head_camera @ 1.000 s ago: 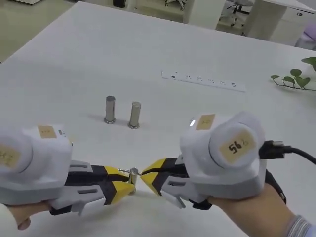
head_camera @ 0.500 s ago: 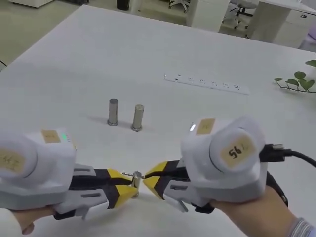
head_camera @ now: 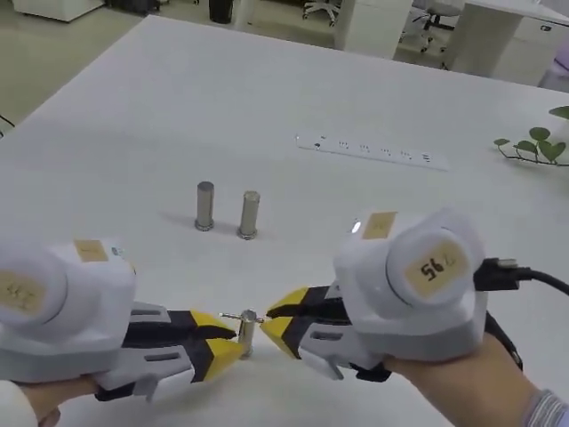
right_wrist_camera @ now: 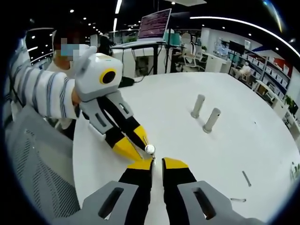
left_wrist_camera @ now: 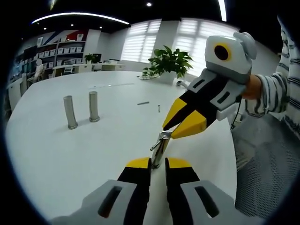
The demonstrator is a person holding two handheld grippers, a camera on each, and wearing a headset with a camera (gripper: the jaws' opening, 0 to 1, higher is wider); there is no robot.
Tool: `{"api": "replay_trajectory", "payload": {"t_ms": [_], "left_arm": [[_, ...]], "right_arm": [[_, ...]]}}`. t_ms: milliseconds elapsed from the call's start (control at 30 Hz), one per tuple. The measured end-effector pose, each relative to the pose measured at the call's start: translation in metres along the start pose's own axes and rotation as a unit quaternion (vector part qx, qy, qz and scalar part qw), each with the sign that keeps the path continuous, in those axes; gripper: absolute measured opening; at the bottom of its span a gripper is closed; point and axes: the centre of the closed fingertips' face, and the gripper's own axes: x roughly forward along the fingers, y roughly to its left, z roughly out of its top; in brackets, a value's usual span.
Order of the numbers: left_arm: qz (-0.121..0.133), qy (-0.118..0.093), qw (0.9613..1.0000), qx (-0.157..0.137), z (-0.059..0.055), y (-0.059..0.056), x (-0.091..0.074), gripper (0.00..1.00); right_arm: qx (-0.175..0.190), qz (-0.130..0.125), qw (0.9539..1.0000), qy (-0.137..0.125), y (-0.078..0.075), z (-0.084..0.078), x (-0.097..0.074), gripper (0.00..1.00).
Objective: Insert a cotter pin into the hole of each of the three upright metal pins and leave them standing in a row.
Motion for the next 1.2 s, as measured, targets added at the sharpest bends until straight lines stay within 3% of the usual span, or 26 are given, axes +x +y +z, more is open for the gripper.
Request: {"api": "replay_trajectory", "payload": {"t_ms": [267, 467, 600, 700, 800, 900, 1200], "left_arm": [[0.009, 0.008, 0.9999, -0.002, -0.003, 0.006, -0.014, 0.15], [0.015, 0.026, 0.9995, 0.006, -0.006, 0.014, -0.027, 0.19], [0.024, 0.023, 0.9994, 0.006, -0.002, 0.022, -0.033, 0.2], [0.031, 0.02, 0.9993, 0.004, 0.002, 0.028, -0.036, 0.21], [0.032, 0.02, 0.9993, 0.005, 0.006, 0.032, -0.038, 0.23], [0.034, 0.021, 0.9992, 0.009, 0.01, 0.037, -0.04, 0.25], [0.034, 0.022, 0.999, 0.017, 0.017, 0.043, -0.039, 0.27]], "right_arm": [[0.004, -0.004, 1.0, -0.004, 0.0, -0.004, -0.01, 0.11], [0.03, 0.005, 0.9992, -0.025, 0.002, -0.01, -0.022, 0.16], [0.046, -0.002, 0.998, -0.044, 0.0, -0.016, -0.031, 0.17], [0.085, -0.005, 0.9931, -0.081, -0.001, -0.014, -0.039, 0.2], [0.065, -0.012, 0.9912, -0.115, -0.004, -0.009, -0.051, 0.21], [0.061, -0.016, 0.9892, -0.132, -0.004, -0.007, -0.061, 0.25], [0.079, -0.022, 0.9862, -0.144, -0.004, -0.013, -0.077, 0.44]]}}
